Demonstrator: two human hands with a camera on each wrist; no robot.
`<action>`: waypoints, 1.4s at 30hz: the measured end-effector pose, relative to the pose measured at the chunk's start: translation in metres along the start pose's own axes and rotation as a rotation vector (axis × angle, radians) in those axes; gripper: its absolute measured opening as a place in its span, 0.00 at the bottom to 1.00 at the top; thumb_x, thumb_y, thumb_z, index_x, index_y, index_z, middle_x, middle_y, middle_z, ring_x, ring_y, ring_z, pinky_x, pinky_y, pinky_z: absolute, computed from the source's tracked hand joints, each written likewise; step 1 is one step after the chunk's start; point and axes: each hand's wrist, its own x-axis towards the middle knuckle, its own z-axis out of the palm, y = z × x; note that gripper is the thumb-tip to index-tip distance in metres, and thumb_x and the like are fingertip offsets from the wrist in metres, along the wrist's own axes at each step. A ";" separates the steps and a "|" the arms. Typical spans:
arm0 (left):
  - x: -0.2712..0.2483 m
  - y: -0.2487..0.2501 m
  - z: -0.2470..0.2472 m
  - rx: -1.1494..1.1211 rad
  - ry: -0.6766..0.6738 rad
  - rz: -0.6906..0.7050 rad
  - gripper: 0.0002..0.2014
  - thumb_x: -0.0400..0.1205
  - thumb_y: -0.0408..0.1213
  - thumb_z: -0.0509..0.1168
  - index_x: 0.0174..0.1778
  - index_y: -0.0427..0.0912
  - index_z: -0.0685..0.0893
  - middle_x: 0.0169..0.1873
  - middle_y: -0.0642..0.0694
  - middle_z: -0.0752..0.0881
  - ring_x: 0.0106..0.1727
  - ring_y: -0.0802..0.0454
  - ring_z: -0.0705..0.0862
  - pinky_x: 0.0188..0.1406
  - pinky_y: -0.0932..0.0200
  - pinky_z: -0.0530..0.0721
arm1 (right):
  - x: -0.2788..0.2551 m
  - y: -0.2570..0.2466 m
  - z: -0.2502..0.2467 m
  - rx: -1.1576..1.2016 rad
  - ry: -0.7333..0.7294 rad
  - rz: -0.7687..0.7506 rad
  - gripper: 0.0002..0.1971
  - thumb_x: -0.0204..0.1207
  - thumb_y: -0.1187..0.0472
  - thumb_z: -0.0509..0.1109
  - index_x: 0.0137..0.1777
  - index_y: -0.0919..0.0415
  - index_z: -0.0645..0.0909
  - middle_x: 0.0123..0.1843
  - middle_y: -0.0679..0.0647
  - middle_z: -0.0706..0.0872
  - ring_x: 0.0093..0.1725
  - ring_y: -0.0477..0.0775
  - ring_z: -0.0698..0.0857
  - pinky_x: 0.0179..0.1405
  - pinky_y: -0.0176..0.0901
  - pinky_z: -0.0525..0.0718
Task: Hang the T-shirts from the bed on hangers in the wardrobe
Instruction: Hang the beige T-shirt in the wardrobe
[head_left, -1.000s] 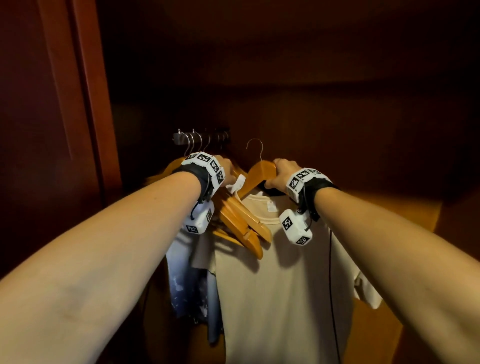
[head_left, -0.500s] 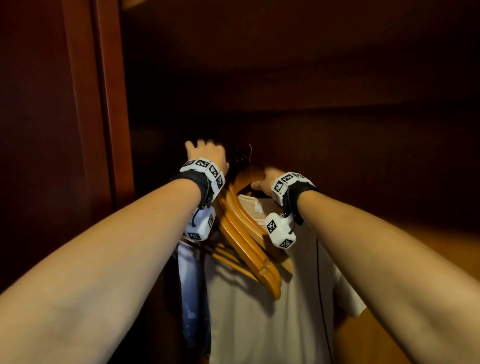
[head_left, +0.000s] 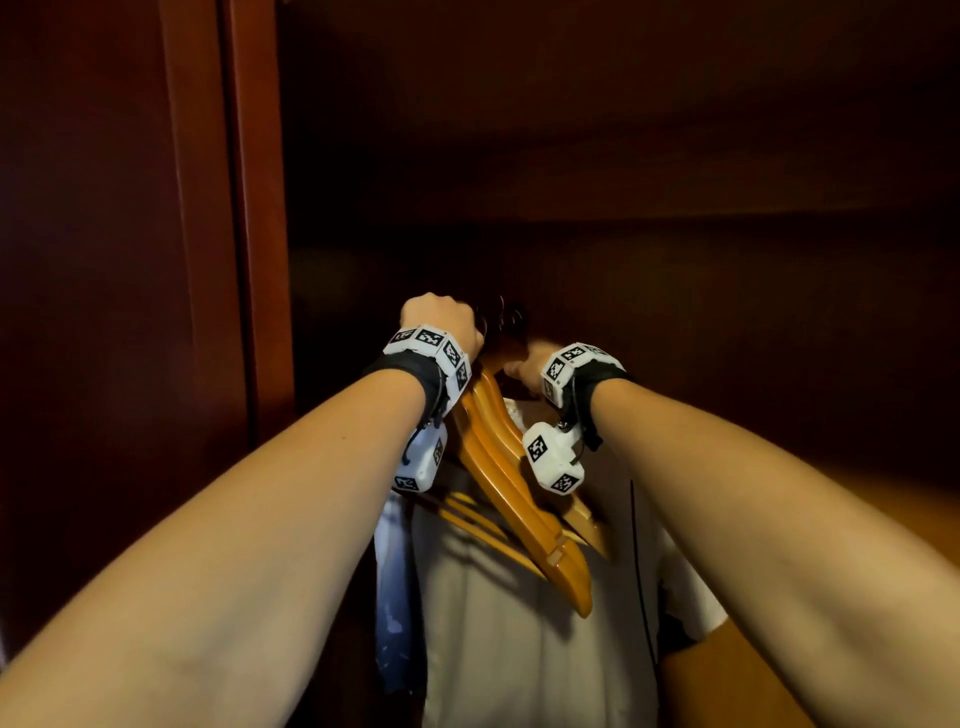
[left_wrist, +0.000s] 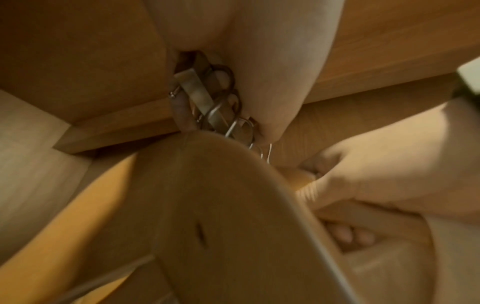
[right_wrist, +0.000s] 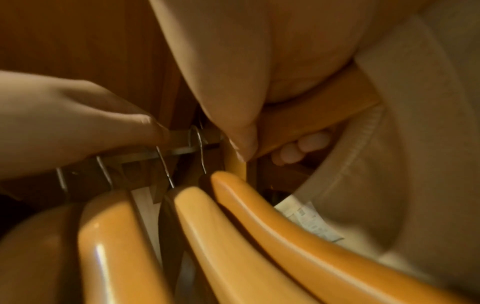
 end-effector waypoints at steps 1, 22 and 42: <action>0.000 0.000 0.000 -0.001 -0.002 0.001 0.18 0.88 0.50 0.55 0.56 0.42 0.85 0.51 0.42 0.87 0.53 0.41 0.86 0.39 0.52 0.78 | 0.002 0.000 0.003 0.000 -0.002 0.001 0.22 0.88 0.55 0.64 0.77 0.64 0.71 0.71 0.61 0.80 0.69 0.62 0.81 0.67 0.52 0.78; 0.001 0.001 0.004 0.043 0.053 0.019 0.18 0.88 0.49 0.55 0.57 0.41 0.84 0.48 0.43 0.86 0.52 0.42 0.86 0.41 0.52 0.78 | 0.012 0.004 0.012 -0.253 0.014 -0.045 0.16 0.85 0.52 0.66 0.63 0.64 0.78 0.56 0.59 0.84 0.48 0.57 0.82 0.52 0.49 0.82; -0.003 -0.001 0.000 0.042 0.031 0.014 0.22 0.85 0.52 0.59 0.69 0.41 0.78 0.63 0.42 0.83 0.62 0.43 0.84 0.43 0.51 0.75 | 0.010 -0.016 0.043 0.185 -0.096 -0.090 0.21 0.91 0.52 0.54 0.77 0.61 0.73 0.75 0.61 0.78 0.75 0.64 0.76 0.71 0.50 0.72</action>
